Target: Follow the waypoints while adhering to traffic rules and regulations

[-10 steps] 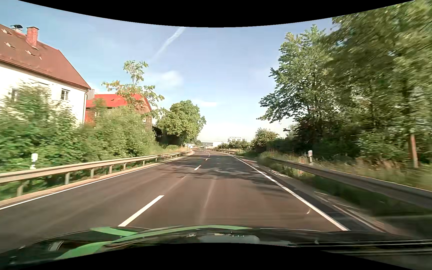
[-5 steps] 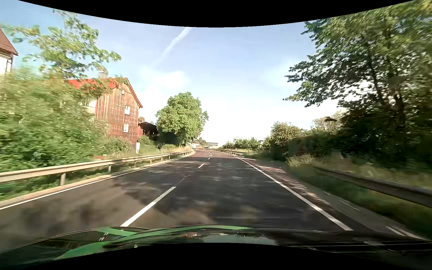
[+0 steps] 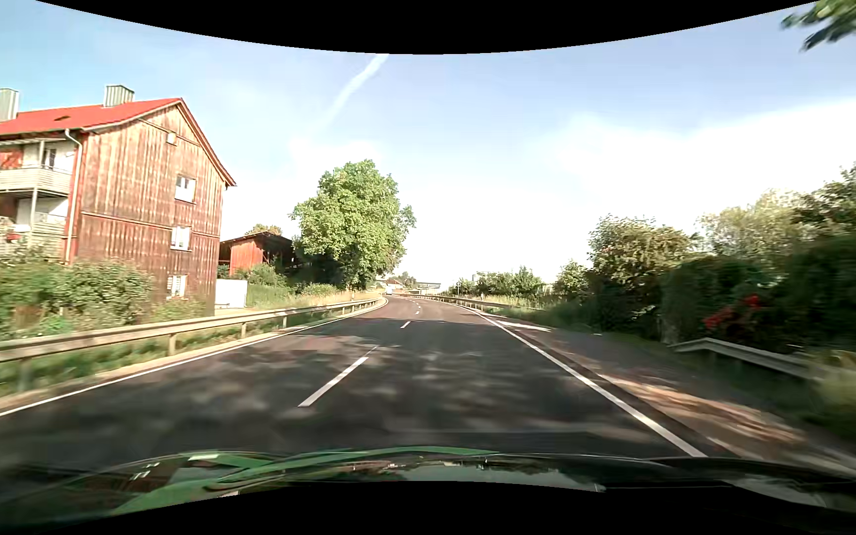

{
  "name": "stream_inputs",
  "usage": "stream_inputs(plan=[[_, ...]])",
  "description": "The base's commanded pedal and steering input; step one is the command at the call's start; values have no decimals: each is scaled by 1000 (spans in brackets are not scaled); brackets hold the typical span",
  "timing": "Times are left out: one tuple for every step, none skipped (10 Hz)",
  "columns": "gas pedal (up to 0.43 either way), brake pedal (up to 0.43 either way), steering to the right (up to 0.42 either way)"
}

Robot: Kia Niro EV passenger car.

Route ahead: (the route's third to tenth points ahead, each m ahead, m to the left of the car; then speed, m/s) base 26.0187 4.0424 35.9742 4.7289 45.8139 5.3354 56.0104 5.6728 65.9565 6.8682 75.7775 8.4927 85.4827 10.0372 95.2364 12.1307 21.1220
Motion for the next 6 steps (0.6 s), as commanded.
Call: stream_inputs(plan=[[197,0,-10],[197,0,-10],[197,0,-10],[209,0,-10],[209,0,-10],[209,0,-10]])
